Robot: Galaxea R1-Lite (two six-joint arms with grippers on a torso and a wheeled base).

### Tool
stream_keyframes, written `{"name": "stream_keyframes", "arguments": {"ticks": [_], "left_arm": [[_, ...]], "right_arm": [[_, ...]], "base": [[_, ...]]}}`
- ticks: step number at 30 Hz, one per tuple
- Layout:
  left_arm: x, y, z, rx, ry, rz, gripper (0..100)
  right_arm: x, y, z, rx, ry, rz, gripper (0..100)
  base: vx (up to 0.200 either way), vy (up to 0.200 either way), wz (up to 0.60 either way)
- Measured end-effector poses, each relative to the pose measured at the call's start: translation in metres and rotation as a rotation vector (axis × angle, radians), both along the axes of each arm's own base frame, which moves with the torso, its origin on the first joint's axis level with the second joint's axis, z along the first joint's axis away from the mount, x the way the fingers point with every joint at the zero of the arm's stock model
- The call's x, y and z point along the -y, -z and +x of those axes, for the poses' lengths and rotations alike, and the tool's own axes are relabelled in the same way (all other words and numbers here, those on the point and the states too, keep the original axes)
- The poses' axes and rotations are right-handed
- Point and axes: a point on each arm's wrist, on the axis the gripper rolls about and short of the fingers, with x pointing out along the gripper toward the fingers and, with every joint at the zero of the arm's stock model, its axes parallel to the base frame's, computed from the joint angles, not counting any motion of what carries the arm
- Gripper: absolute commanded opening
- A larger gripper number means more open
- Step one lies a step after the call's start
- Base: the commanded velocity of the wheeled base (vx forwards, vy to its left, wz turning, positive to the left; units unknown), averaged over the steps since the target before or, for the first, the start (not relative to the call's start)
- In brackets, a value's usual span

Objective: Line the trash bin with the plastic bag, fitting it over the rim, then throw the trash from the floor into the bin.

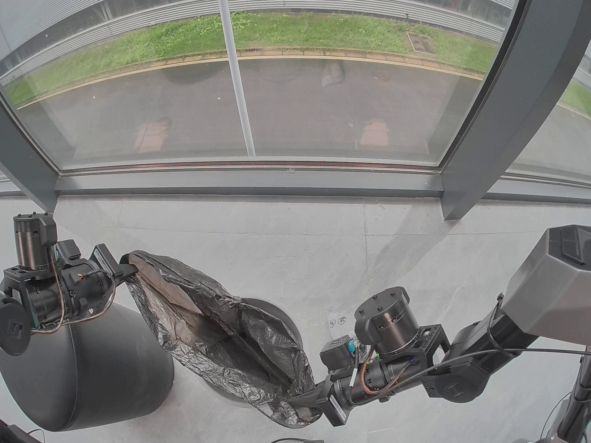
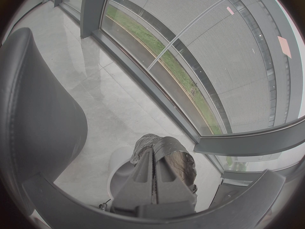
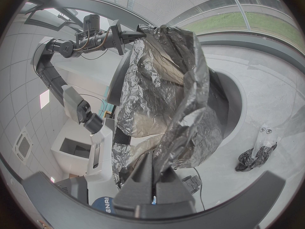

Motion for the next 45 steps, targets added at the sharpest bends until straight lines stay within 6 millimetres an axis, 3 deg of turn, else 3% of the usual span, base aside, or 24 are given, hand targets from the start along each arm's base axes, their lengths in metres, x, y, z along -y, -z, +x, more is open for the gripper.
{"name": "stream_keyframes", "arguments": {"ticks": [9,15,29,34,45], "left_arm": [[0.003,0.028,0.030,-0.029,0.008,0.002,0],[0.004,0.040,0.045,-0.034,0.020,-0.003,0],[0.008,0.043,0.054,-0.036,0.080,-0.026,0],[0.011,0.045,0.054,-0.044,0.103,-0.032,0],[0.018,0.064,0.049,-0.122,0.127,-0.025,0]], "right_arm": [[-0.005,0.020,0.027,0.020,0.023,-0.015,0],[-0.012,0.021,0.047,0.054,0.045,0.006,0],[-0.041,0.030,0.086,0.140,0.116,0.024,0],[-0.045,0.039,0.092,0.143,0.127,0.012,0],[-0.026,0.059,0.086,0.160,0.217,-0.091,0]], "base": [[0.000,0.000,0.00],[0.000,0.000,0.00],[0.000,0.000,0.00],[0.000,0.000,0.00],[0.000,0.000,0.00]]}}
